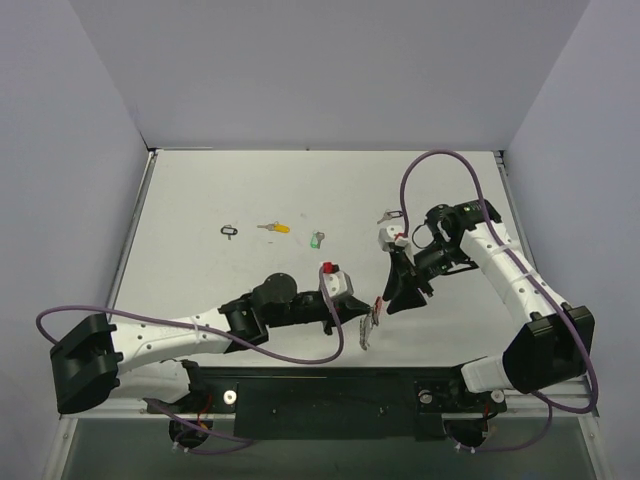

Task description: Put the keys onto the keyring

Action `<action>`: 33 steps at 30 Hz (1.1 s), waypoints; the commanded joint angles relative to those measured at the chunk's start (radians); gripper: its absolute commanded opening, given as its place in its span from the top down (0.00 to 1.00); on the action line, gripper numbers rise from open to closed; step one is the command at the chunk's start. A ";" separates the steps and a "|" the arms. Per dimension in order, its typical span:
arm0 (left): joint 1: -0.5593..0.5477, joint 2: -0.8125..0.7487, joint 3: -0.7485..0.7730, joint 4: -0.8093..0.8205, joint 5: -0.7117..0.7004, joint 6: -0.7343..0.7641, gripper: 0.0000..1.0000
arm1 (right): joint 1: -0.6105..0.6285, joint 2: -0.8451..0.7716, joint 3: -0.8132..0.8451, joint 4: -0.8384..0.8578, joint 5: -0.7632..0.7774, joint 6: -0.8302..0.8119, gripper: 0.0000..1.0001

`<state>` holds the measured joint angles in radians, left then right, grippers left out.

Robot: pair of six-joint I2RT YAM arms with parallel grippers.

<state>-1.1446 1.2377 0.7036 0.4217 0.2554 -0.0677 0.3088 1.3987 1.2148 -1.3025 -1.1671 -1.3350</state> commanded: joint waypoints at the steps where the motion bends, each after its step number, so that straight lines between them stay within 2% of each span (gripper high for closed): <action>1: -0.001 -0.095 -0.117 0.332 -0.082 -0.105 1.00 | -0.048 -0.066 -0.040 -0.098 -0.077 -0.001 0.62; 6: -0.001 -0.089 -0.168 0.474 -0.096 -0.147 1.00 | -0.043 -0.063 -0.066 -0.076 -0.118 -0.012 0.62; 14: 0.000 -0.018 -0.181 0.617 -0.064 -0.179 1.00 | -0.034 -0.049 -0.089 -0.138 -0.198 -0.173 0.61; 21: 0.002 0.020 -0.185 0.664 -0.036 -0.192 1.00 | -0.039 -0.053 -0.089 -0.181 -0.206 -0.230 0.60; 25: 0.006 0.023 -0.196 0.678 -0.045 -0.195 1.00 | -0.019 -0.058 -0.095 -0.193 -0.197 -0.233 0.66; 33: 0.013 0.031 -0.214 0.712 -0.038 -0.207 1.00 | 0.033 -0.046 -0.090 -0.241 -0.194 -0.296 0.65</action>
<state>-1.1400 1.2625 0.4919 1.0214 0.1993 -0.2550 0.3286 1.3502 1.1294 -1.3064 -1.3140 -1.5589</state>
